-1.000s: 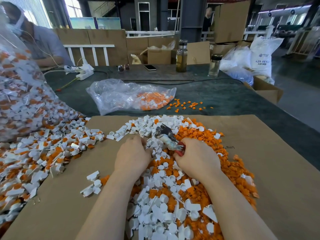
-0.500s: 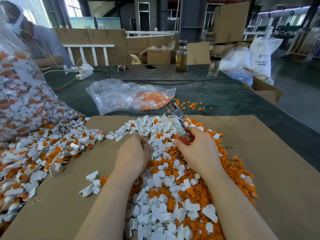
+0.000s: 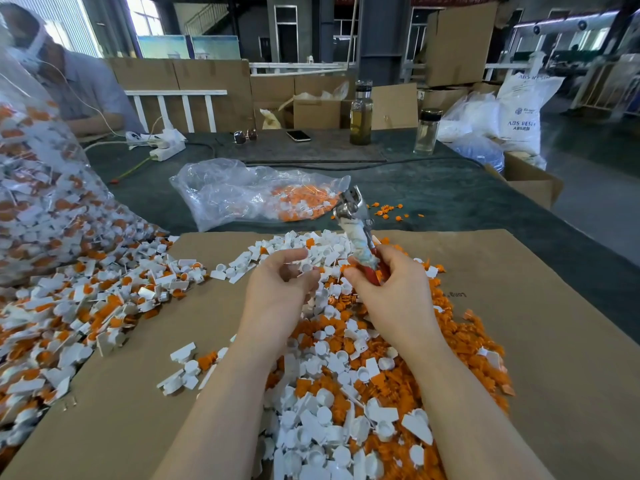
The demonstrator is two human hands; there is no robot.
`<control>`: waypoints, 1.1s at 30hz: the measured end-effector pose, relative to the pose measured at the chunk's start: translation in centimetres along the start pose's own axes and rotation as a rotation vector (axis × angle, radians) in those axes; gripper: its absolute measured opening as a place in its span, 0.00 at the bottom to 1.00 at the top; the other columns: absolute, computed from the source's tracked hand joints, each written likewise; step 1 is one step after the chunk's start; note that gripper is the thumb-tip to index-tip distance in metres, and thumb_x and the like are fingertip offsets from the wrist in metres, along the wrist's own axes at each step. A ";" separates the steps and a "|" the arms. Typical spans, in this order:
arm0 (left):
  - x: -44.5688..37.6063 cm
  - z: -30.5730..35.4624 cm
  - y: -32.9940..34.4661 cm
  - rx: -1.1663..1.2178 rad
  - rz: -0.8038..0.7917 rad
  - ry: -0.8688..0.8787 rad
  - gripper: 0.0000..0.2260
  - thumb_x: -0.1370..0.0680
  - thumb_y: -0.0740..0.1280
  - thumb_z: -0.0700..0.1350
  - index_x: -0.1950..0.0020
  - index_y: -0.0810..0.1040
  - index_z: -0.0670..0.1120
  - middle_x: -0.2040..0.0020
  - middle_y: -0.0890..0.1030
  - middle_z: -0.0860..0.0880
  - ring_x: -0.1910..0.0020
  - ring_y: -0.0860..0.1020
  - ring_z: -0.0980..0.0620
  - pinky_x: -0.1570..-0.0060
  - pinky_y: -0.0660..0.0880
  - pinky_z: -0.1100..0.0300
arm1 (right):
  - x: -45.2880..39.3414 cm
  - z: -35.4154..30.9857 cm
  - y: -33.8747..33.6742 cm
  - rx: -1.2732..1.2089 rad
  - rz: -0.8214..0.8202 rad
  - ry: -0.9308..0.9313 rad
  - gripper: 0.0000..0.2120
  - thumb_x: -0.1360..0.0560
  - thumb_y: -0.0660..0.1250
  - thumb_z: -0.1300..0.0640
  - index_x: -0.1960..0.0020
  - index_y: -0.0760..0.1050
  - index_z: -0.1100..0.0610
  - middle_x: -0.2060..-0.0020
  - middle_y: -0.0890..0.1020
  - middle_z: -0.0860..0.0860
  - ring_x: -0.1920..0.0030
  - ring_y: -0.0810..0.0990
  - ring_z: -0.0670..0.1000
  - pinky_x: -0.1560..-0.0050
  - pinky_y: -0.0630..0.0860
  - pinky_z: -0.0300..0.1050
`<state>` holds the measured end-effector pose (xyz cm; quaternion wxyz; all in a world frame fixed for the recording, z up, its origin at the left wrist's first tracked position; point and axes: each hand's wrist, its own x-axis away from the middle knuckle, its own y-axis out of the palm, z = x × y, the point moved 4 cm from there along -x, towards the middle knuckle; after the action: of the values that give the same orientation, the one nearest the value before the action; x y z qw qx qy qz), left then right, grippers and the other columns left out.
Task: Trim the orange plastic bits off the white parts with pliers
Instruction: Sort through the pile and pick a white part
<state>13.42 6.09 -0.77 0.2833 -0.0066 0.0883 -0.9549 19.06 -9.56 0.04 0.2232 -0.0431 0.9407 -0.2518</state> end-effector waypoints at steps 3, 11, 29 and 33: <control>0.1 -0.2 0.3 0.149 0.022 -0.075 0.13 0.26 0.76 0.44 0.44 0.77 0.48 0.57 0.84 0.48 0.59 0.84 0.52 0.53 0.81 0.55 | 0.2 -0.5 0.1 -0.044 -0.013 -0.026 0.08 0.25 0.71 0.53 0.48 0.75 0.46 0.58 0.79 0.38 0.56 0.78 0.40 0.57 0.75 0.35; 0.9 0.6 0.5 0.361 -0.021 -0.057 0.09 0.26 0.74 0.36 0.48 0.84 0.47 0.61 0.86 0.47 0.60 0.86 0.52 0.63 0.79 0.66 | 0.3 -0.9 -0.3 -0.147 0.022 -0.058 0.07 0.26 0.72 0.54 0.49 0.76 0.49 0.60 0.80 0.40 0.56 0.78 0.35 0.62 0.72 0.25; 1.7 1.5 1.5 0.208 0.013 0.023 0.05 0.28 0.76 0.38 0.60 0.82 0.46 0.66 0.86 0.48 0.62 0.86 0.50 0.58 0.82 0.59 | 0.6 -1.0 -0.2 -0.060 0.101 -0.097 0.08 0.26 0.72 0.55 0.53 0.73 0.47 0.63 0.79 0.41 0.63 0.77 0.42 0.65 0.72 0.35; 1.7 1.7 1.5 0.121 0.047 0.067 0.05 0.29 0.77 0.41 0.60 0.84 0.49 0.66 0.85 0.51 0.63 0.85 0.54 0.56 0.82 0.57 | 0.5 -0.9 -0.3 -0.059 0.107 -0.103 0.08 0.27 0.73 0.55 0.54 0.74 0.48 0.64 0.78 0.41 0.63 0.77 0.41 0.67 0.70 0.31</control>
<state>12.93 3.68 0.61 0.3026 0.0446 0.0399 -0.9512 18.18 -9.51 0.73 0.2832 -0.0122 0.9359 -0.2093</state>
